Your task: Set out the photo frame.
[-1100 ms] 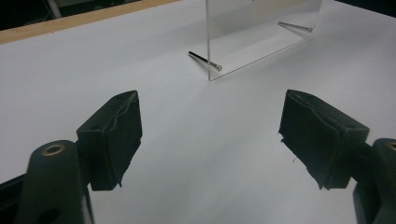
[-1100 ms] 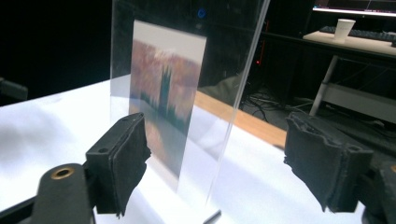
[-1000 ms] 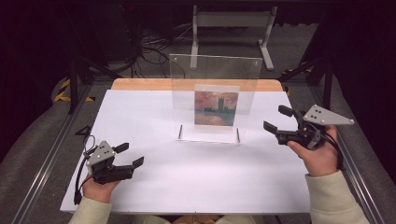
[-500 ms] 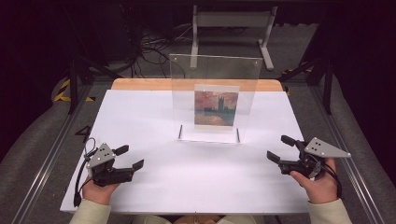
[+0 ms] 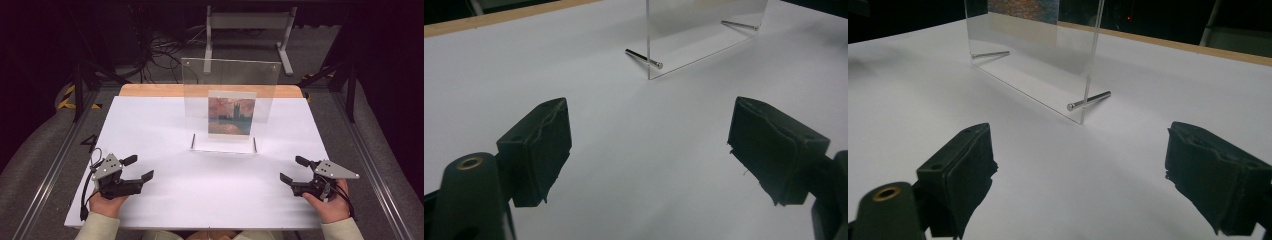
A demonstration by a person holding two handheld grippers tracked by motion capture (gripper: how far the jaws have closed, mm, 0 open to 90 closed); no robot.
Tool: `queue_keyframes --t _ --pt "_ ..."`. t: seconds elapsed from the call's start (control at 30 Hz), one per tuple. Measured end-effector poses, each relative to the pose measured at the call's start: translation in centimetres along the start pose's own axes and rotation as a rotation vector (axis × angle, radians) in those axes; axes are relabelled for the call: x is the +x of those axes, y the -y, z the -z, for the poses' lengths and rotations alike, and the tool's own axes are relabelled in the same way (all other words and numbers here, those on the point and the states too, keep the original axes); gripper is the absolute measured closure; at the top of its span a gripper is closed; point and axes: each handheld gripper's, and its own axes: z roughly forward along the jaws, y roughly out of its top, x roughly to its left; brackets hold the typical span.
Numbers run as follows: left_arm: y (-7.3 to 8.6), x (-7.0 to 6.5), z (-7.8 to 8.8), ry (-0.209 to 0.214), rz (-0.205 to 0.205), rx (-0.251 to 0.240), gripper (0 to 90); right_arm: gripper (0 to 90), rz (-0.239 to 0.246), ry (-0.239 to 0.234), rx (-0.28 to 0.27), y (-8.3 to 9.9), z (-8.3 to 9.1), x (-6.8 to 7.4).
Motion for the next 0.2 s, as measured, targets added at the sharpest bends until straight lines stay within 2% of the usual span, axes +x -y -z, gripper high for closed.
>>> queue_keyframes --t 0.2 --pt "0.03 -0.02 0.00 -0.001 -0.002 -0.004 17.6 12.4 -0.001 0.016 -0.012 0.01 0.12 -0.12"
